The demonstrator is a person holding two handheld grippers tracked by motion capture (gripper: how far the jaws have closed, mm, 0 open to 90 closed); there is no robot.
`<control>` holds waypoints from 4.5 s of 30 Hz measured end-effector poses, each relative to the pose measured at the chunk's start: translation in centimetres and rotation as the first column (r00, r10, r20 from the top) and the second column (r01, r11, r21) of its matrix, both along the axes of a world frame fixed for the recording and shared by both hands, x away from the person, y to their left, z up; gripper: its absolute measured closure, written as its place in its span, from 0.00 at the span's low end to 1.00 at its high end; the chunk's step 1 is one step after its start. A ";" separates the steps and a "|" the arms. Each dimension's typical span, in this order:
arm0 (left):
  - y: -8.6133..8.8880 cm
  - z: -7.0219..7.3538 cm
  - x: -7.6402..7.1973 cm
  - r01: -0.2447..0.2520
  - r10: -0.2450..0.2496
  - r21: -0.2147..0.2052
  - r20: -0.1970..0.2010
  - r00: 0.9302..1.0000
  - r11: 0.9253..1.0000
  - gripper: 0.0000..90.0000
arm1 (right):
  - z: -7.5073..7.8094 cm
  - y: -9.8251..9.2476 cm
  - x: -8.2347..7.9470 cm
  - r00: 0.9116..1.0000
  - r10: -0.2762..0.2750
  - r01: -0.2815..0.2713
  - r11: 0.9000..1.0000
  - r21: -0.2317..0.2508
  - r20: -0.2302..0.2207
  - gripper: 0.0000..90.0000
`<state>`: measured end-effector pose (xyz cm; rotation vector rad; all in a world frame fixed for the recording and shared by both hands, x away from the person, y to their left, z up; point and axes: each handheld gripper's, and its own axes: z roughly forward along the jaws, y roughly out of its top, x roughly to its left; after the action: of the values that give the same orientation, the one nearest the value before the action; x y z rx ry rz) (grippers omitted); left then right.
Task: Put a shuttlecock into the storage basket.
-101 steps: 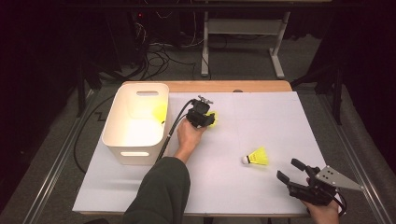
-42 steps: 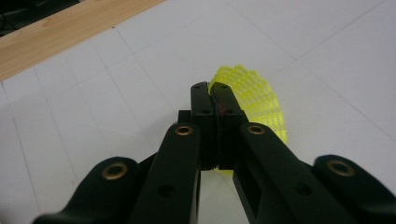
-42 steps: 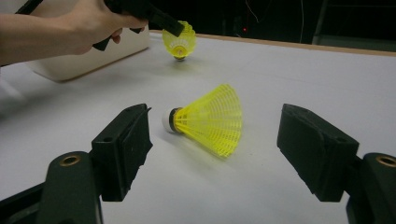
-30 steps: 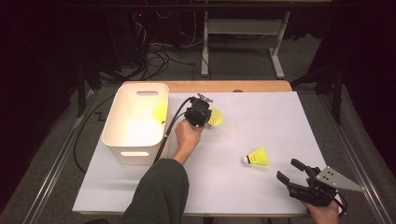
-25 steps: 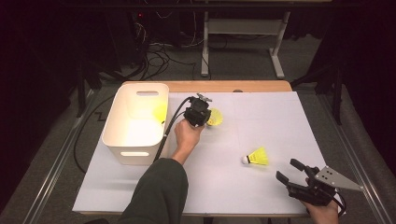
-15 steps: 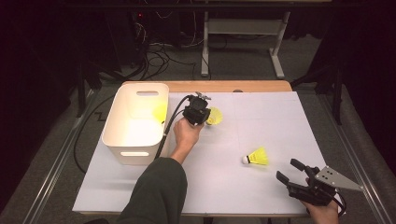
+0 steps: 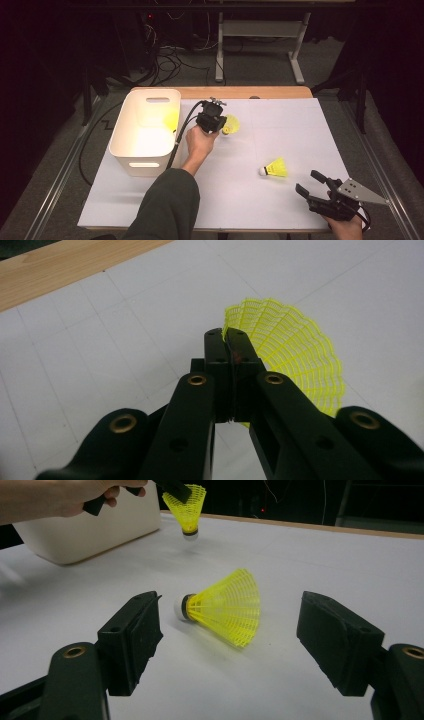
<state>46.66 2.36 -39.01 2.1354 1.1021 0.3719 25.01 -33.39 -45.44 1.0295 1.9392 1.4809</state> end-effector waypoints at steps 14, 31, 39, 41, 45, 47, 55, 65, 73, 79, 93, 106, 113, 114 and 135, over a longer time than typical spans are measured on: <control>0.2 1.2 -0.2 -0.008 0.008 0.004 0.005 1.000 1.000 1.00 | 0.0 0.0 0.0 1.000 0.000 0.000 1.000 0.001 -0.001 0.29; 1.2 2.8 -0.4 -0.028 0.028 0.038 0.003 1.000 0.999 1.00 | 0.0 0.1 0.0 1.000 0.004 -0.004 1.000 -0.003 -0.001 0.29; 1.6 3.1 -0.4 -0.024 0.024 0.029 -0.002 1.000 0.999 1.00 | 0.0 0.0 0.0 1.000 -0.001 0.001 1.000 -0.004 -0.003 0.29; 1.7 3.1 -0.4 -0.026 0.026 0.028 -0.004 1.000 0.999 1.00 | 0.0 0.0 0.0 1.000 -0.001 0.001 1.000 -0.005 -0.003 0.29; 1.9 3.3 -0.4 -0.027 0.027 0.024 -0.007 1.000 0.999 1.00 | 0.0 0.0 0.0 1.000 -0.004 0.004 1.000 -0.002 -0.001 0.29; 2.0 3.4 -0.4 -0.028 0.028 0.022 -0.007 1.000 0.999 1.00 | 0.0 0.0 0.0 1.000 -0.003 0.003 1.000 -0.002 -0.002 0.29; 2.4 3.7 -0.4 -0.026 0.026 0.017 -0.010 1.000 1.000 1.00 | 0.0 0.0 0.0 1.000 -0.003 0.003 1.000 -0.003 -0.004 0.29; 2.5 4.3 -0.5 -0.014 0.014 0.007 -0.012 1.000 1.000 1.00 | 0.0 0.0 0.0 1.000 -0.002 0.002 1.000 -0.005 -0.005 0.29; 2.7 4.9 -0.7 -0.017 0.017 0.002 -0.008 1.000 1.000 1.00 | 0.0 0.0 0.0 1.000 0.002 -0.002 1.000 -0.005 -0.004 0.29; 3.0 5.2 -0.6 -0.016 0.016 0.001 -0.010 1.000 1.000 1.00 | 0.0 0.0 0.0 1.000 0.001 -0.001 1.000 -0.007 -0.004 0.29; 3.5 5.8 -0.6 -0.013 0.013 0.000 -0.013 1.000 1.000 1.00 | 0.0 0.1 0.0 1.000 0.000 0.000 1.000 -0.008 -0.005 0.29; 3.9 6.6 -0.7 0.000 0.001 0.006 -0.018 1.000 1.000 1.00 | 0.0 0.1 0.0 1.000 0.003 -0.003 1.000 -0.007 -0.005 0.29; 4.3 7.1 -0.7 0.000 0.000 0.004 -0.015 1.000 1.000 1.00 | 0.0 0.1 0.0 1.000 0.001 -0.001 1.000 -0.008 -0.005 0.29; 4.3 7.1 -0.7 0.000 0.000 0.003 -0.015 1.000 1.000 1.00 | 0.0 0.1 0.0 1.000 0.001 -0.001 1.000 -0.008 -0.006 0.29; 6.0 8.3 -0.7 0.005 -0.005 -0.020 -0.024 1.000 1.000 1.00 | 0.0 0.1 0.1 1.000 0.001 -0.001 1.000 -0.007 -0.009 0.29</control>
<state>45.96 8.32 -30.67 2.1294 1.1095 0.3322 25.07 -33.32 -45.49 1.0336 1.9500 1.4713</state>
